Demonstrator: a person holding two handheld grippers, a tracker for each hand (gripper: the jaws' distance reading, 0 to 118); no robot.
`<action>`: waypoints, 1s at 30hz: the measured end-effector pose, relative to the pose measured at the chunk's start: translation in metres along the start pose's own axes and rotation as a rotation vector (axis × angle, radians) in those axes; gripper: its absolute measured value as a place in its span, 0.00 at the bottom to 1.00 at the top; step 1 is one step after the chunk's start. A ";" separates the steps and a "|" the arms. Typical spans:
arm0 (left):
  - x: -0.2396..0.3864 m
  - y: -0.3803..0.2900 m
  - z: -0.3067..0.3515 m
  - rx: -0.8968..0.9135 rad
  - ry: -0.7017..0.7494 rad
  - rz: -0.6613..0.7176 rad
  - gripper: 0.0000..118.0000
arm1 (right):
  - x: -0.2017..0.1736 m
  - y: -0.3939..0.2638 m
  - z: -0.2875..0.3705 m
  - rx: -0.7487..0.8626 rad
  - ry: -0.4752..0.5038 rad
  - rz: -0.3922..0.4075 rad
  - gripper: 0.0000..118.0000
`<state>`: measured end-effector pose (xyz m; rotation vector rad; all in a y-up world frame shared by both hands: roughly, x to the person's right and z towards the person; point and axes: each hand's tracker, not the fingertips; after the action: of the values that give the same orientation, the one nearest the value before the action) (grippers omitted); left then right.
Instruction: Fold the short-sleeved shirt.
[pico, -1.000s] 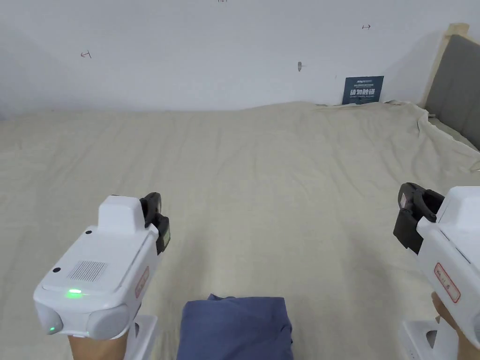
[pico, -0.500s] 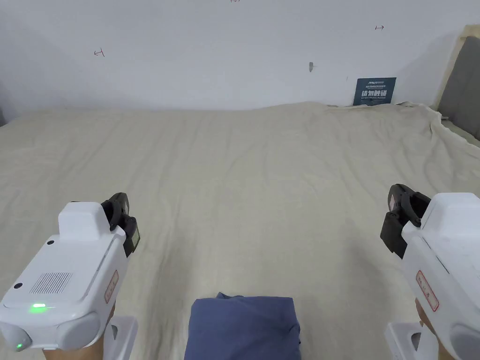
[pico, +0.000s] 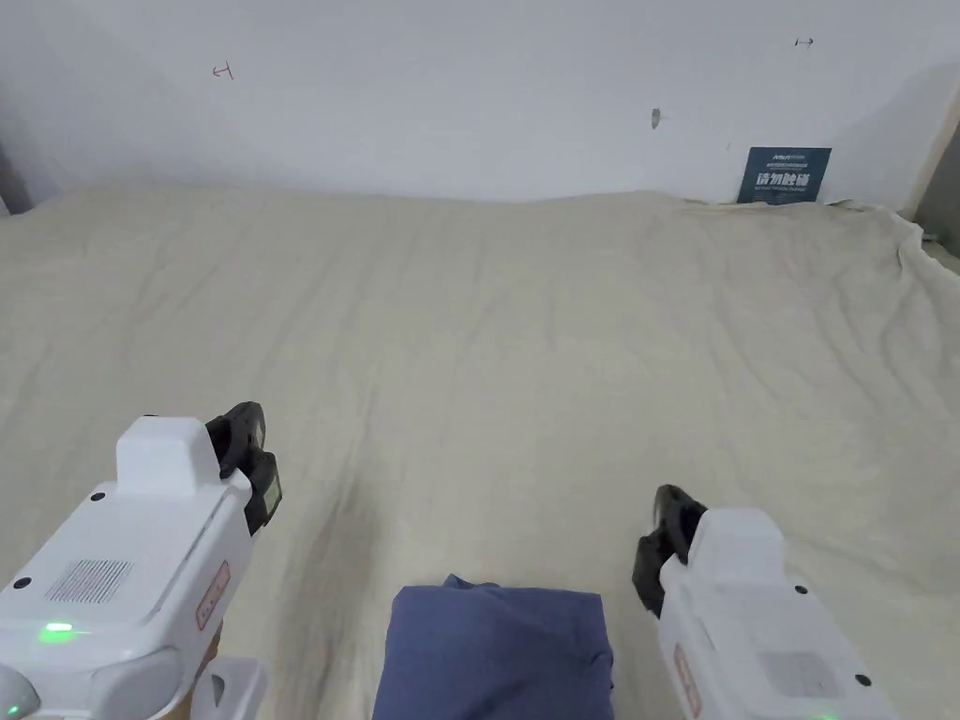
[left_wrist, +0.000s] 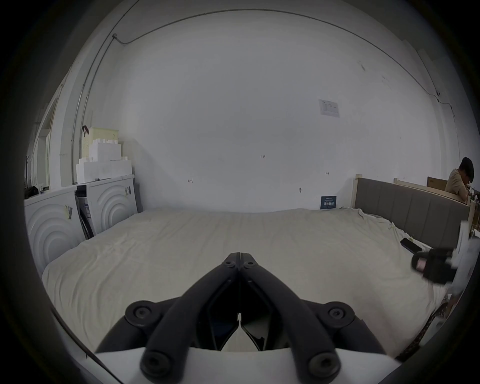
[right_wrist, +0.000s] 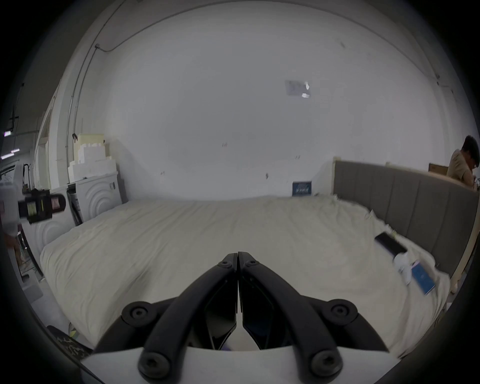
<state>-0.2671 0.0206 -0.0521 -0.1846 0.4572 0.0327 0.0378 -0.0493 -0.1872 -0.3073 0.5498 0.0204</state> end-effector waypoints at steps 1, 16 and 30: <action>-0.002 -0.003 0.000 -0.010 0.000 0.003 0.00 | -0.006 -0.013 -0.006 -0.024 0.017 0.004 0.00; -0.018 -0.068 -0.015 -0.343 -0.105 0.137 0.00 | -0.042 -0.140 -0.062 -0.307 0.029 0.043 0.00; 0.006 -0.138 -0.078 -0.801 -0.384 0.401 0.75 | -0.039 -0.144 -0.063 -0.291 0.050 0.086 0.00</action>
<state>-0.2861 -0.1297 -0.0998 -0.8547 0.0678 0.6397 -0.0130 -0.2030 -0.1772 -0.5686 0.6105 0.1770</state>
